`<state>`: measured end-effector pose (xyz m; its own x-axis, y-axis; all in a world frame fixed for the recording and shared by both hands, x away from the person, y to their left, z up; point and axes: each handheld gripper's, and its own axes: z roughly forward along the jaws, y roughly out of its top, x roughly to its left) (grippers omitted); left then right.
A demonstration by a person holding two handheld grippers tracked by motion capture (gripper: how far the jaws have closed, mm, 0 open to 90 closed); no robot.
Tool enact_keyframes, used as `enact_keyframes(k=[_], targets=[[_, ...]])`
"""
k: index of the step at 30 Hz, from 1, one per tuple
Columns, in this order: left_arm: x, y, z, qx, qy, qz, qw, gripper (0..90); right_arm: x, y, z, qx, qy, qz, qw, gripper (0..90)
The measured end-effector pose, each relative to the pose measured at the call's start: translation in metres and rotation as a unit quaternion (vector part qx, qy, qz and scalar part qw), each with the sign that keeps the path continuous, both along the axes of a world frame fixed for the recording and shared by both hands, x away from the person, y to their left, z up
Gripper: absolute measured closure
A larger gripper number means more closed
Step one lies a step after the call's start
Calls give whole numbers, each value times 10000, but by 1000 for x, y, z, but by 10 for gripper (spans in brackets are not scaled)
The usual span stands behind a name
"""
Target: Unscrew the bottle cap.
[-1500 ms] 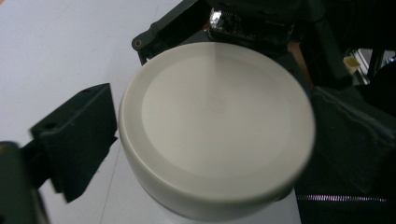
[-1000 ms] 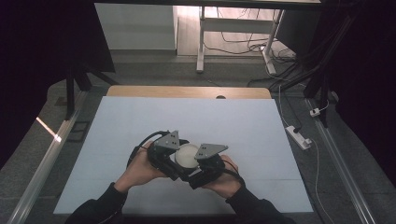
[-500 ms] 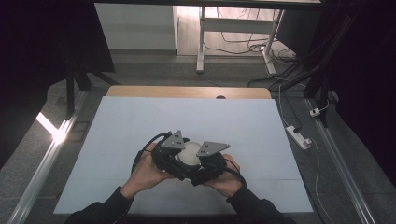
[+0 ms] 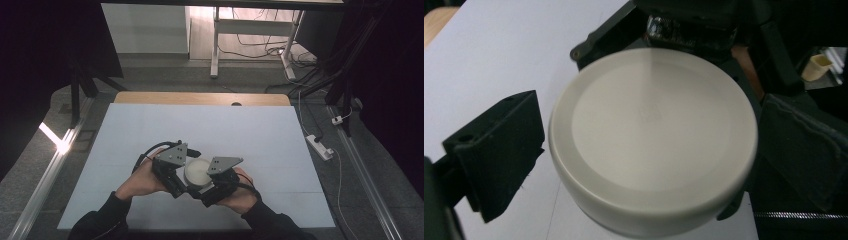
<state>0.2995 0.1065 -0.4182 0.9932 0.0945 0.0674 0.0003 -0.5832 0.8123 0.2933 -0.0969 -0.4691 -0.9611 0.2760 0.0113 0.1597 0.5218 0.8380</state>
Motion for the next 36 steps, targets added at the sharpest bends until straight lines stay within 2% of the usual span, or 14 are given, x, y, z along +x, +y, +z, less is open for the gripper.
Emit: enact_keyframes(k=[3,6,13,18,20,21,24,26,28,30,31,33,34,36], targets=[[-1,1,-1,7,-21,-168,9999,75,-4,2,1,21,-40,137,9999,64],[-2,1,-2,1,12,-126,9999,77,-4,2,1,17,-49,138,9999,64],[-2,-9,-1,150,149,602,9980,79,2,-1,0,-88,-39,-213,9997,64],[-7,-22,0,305,132,1302,9909,79,7,-3,-2,-149,20,-518,9985,64],[-9,-27,-1,352,126,1577,9868,78,9,-4,-3,-179,0,-596,9981,64],[-12,-33,-2,398,100,1814,9826,78,9,-4,-3,-186,15,-633,9978,64],[-12,-35,-3,407,150,1959,9797,77,10,-5,-5,-223,-1,-659,9976,64],[-12,-35,-3,382,137,1918,9806,75,11,-5,-5,-229,7,-660,9976,64],[-10,-33,-2,383,179,1744,9838,32,10,-5,-4,-200,-2,-628,9978,64],[-8,-27,2,425,188,1327,9901,11,9,-5,-3,-154,6,-550,9984,64],[-8,-27,2,425,188,1327,9901,8,9,-5,-3,-123,0,-495,9987,64],[-7,-23,3,501,124,1053,9931,6,8,-5,-2,-98,5,-448,9989,64],[-5,-17,3,458,153,746,9960,3,6,-4,-1,-89,-34,-341,9994,64],[-5,-14,3,435,166,642,9968,4,5,-4,-1,-74,-51,-279,9996,64]])
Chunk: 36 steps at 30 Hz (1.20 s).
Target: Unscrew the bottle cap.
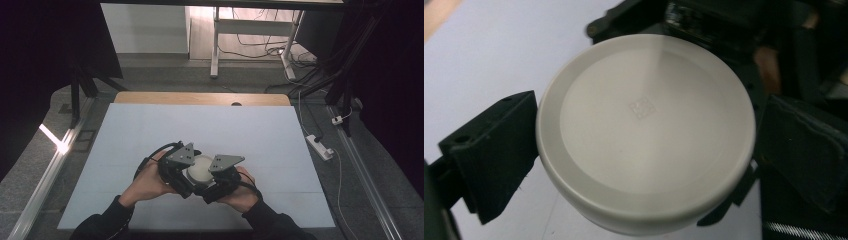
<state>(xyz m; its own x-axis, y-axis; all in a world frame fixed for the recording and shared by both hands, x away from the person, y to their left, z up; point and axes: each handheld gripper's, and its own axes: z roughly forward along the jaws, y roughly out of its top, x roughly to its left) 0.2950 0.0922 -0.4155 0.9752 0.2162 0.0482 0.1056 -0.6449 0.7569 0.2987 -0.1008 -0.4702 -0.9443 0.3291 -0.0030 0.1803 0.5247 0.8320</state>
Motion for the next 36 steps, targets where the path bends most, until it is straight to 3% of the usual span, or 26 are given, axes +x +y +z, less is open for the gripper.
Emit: enact_keyframes(k=[4,10,18,22,25,36], targets=[[3,8,0,-121,58,-381,9992,33,-5,4,1,25,-28,277,9996,64],[2,11,-2,-96,-29,-540,9985,78,-8,5,2,25,-41,354,9994,64],[2,2,-3,-144,33,165,9998,80,-3,2,1,-10,-36,16,10000,64],[1,-6,-3,-108,31,664,9977,81,1,0,0,-58,-25,-299,9995,64],[0,-8,-3,-158,27,863,9961,82,3,0,-1,-93,-7,-370,9993,64],[-1,-3,3,-266,64,899,9956,81,3,1,-4,-147,-26,-367,9992,64]])
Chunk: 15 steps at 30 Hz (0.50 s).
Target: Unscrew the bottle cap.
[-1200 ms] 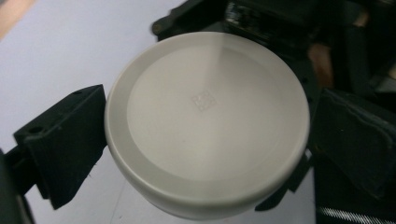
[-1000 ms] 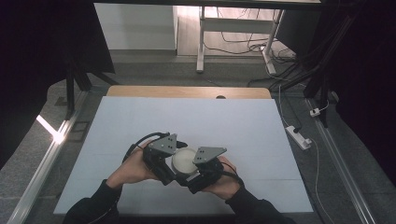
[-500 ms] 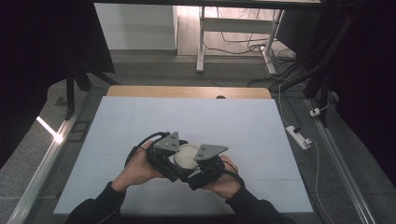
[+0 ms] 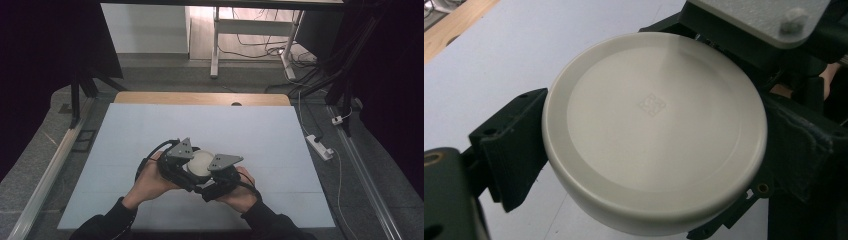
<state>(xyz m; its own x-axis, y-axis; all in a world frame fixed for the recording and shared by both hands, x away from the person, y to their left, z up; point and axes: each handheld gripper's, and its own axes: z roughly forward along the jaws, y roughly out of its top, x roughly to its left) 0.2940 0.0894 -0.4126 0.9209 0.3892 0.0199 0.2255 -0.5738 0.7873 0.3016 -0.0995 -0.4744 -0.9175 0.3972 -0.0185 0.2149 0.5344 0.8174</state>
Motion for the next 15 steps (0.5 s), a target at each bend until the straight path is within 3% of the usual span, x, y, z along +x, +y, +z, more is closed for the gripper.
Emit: enact_keyframes(k=[15], targets=[[-1,12,5,-42,-65,180,9998,81,7,-8,0,-8,-3,-150,9999,64]])
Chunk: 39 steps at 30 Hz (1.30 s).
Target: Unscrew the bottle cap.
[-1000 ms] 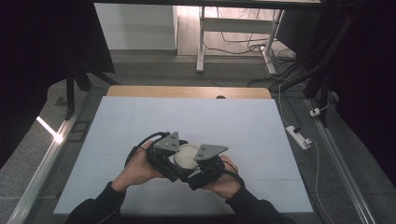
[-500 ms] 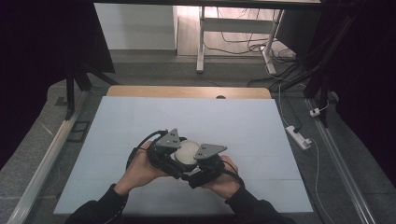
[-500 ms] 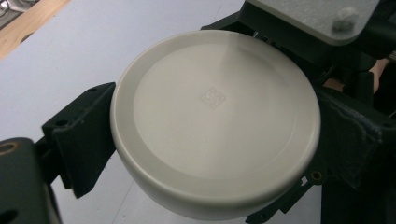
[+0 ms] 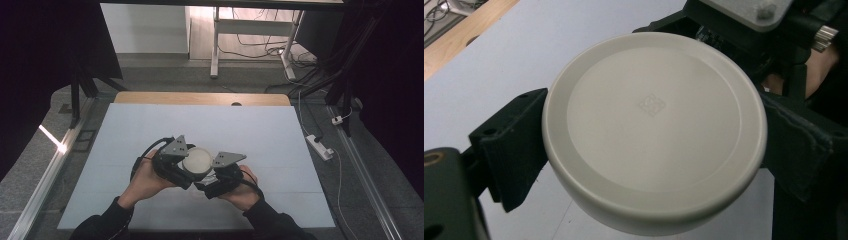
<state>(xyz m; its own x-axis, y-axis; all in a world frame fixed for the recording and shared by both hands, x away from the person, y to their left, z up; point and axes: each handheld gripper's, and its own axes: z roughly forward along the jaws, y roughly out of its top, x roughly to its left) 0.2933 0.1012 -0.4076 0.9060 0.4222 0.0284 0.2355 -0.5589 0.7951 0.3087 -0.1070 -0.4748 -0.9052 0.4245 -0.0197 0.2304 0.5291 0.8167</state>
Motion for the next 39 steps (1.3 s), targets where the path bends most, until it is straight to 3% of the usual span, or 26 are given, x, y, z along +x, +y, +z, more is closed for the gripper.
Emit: enact_keyframes(k=[39], targets=[[-18,17,-3,-227,-34,-43,9997,81,31,-13,2,52,-48,-464,9989,65]])
